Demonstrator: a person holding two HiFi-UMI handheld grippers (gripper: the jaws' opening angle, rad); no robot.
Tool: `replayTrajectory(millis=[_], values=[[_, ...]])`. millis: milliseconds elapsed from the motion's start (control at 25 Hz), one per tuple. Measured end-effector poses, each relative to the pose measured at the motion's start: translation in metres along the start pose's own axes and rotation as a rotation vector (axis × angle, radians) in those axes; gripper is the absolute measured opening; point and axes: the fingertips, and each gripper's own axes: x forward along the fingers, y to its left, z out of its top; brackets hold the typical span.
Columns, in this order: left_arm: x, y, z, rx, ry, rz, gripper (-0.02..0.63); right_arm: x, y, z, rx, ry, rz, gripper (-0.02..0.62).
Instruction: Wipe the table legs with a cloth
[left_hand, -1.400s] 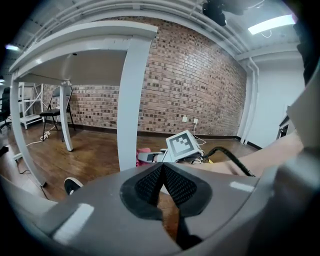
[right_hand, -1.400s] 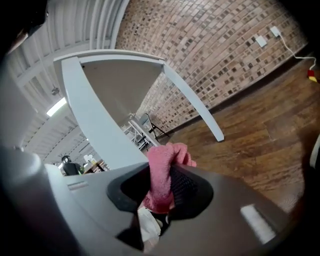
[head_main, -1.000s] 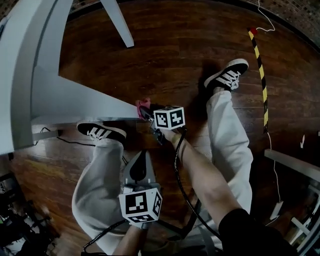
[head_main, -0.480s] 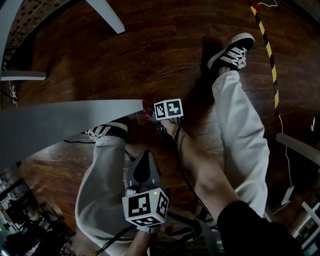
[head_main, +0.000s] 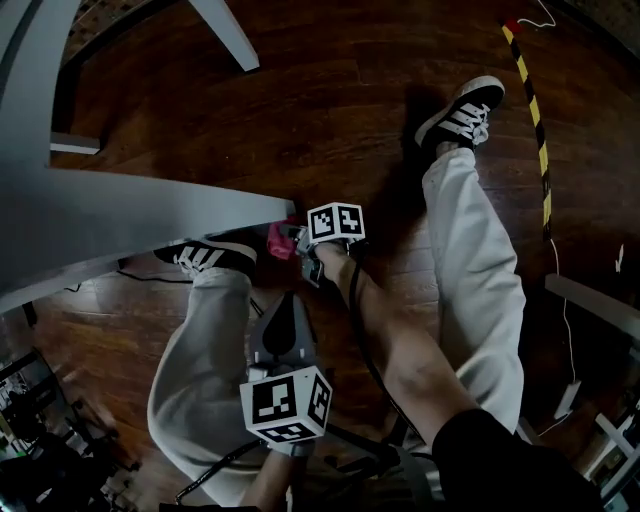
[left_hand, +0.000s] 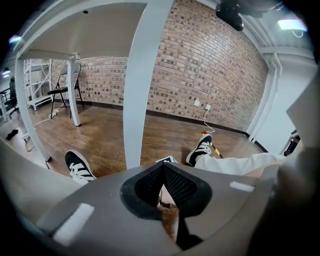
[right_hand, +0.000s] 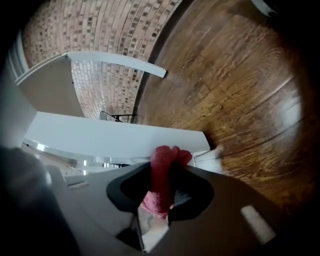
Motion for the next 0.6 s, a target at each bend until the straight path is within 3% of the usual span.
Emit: replayTrajectory(millis=[240,480,600], values=[[-0.033,0.005,0.038,0.029,-0.101,-0.007,0.003,-0.043,0.082,0.002,0.024,-0.102,0.162,0.094],[-0.084,0.016,0.066,0.024,-0.173,-0.025,0.003,-0.099,0.195,0.001,-0.084,-0.139,0.264,0.094],[-0.095,0.028,0.092,0.029,-0.209,-0.065,0.003,-0.119,0.262,0.019,-0.150,-0.166,0.309,0.094]])
